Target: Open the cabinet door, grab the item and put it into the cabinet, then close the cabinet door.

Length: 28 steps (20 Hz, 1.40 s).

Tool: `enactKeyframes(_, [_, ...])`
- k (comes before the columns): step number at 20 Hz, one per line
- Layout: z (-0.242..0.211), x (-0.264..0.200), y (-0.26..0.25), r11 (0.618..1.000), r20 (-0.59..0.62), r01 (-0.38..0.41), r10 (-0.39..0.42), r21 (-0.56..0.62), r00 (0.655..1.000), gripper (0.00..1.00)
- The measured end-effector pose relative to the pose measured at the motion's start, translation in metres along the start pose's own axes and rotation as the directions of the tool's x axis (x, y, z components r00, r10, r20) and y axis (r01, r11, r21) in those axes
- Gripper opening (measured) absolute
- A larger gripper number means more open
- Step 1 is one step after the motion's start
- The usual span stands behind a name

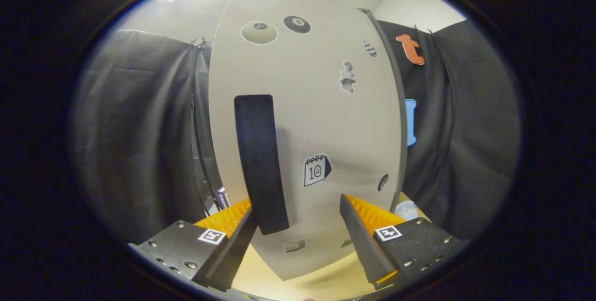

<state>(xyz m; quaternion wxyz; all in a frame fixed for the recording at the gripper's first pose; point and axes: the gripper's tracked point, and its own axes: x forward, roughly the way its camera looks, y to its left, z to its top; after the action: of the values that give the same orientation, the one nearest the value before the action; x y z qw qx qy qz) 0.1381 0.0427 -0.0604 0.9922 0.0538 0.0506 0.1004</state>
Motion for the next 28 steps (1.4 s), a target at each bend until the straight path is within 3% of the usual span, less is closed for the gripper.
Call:
enactKeyframes(13, [0.004, 0.111, 0.053, 0.997, 0.026, -0.064, 0.065, -0.039, 0.998, 1.0])
enactKeyframes(18, [0.001, 0.142, 0.061, 0.995, 0.059, 0.009, -0.003, -0.099, 0.998, 1.0])
enactKeyframes(28, [0.003, 0.174, 0.059, 0.992, 0.112, 0.095, -0.086, -0.085, 0.99, 1.0])
